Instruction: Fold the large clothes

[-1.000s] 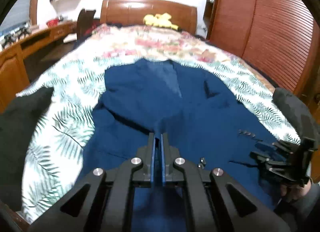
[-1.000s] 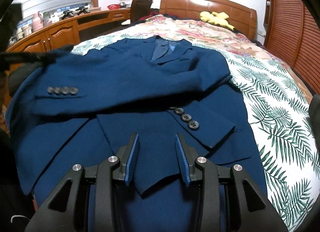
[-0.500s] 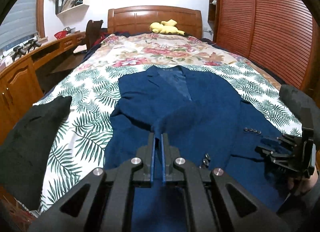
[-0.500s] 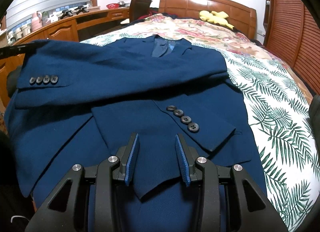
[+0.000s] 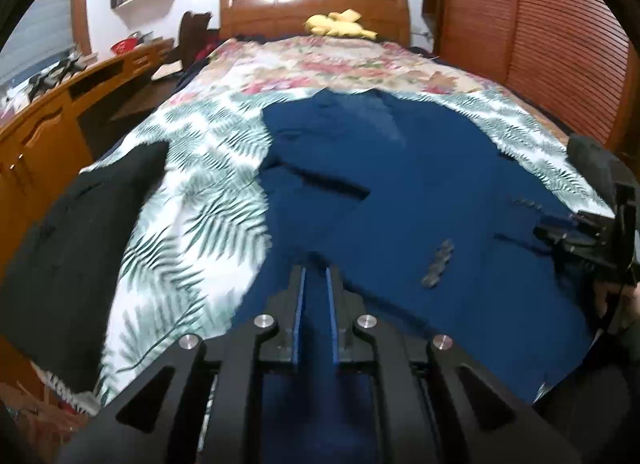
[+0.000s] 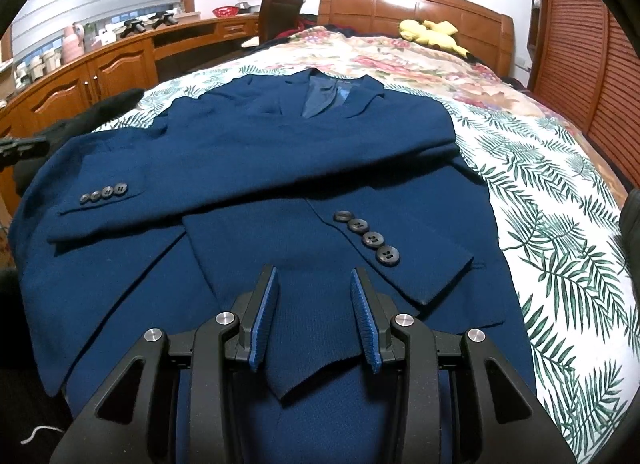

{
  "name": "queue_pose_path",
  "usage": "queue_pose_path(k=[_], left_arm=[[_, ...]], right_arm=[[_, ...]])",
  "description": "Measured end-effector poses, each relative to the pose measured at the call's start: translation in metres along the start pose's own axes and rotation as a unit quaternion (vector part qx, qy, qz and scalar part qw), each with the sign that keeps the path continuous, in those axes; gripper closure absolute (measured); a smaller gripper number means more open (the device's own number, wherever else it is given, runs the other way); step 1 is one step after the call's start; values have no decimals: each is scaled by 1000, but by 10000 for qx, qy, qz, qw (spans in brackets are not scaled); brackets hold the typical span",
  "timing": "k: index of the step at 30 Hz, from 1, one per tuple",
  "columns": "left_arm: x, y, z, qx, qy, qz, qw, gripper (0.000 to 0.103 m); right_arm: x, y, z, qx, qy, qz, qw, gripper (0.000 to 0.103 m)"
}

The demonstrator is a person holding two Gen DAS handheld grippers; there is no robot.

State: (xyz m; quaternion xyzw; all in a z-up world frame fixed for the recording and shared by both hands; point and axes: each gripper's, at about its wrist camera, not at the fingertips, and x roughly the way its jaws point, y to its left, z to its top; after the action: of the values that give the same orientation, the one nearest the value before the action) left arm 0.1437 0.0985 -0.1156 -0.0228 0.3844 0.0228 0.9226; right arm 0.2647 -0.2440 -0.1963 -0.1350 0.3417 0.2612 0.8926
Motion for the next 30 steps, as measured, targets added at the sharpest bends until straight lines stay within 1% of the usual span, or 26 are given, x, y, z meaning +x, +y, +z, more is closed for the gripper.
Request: queue_pose_path(k=[3, 8, 10, 14, 16, 17, 21, 28, 30], left_arm=[[-1, 15, -8, -71, 63, 56, 9999, 90], [1, 37, -25, -224, 253, 0, 9994, 89], [4, 39, -30, -231, 333, -15, 9992, 88], [5, 40, -35, -200, 365, -85, 9991, 84], [7, 40, -37, -187, 404, -127, 9989, 78], [9, 40, -37, -178, 448, -126, 9988, 77], [21, 43, -45, -153, 707, -30, 9974, 67], [27, 56, -50, -272, 703, -105, 9971, 50], [27, 58, -51, -301, 678, -143, 9971, 50]], right_arm=[[1, 0, -1, -6, 7, -14, 10000, 65], [2, 1, 0, 1, 1, -4, 10000, 65], [2, 1, 0, -3, 1, -8, 10000, 65], [2, 1, 0, -15, -12, -18, 10000, 64], [1, 2, -1, -20, -19, -36, 10000, 64], [1, 2, -1, -26, -23, -52, 10000, 64], [2, 4, -1, -80, -24, -113, 9999, 64], [3, 4, 0, -45, -2, -87, 10000, 63], [2, 2, 0, 3, 47, -66, 10000, 62]])
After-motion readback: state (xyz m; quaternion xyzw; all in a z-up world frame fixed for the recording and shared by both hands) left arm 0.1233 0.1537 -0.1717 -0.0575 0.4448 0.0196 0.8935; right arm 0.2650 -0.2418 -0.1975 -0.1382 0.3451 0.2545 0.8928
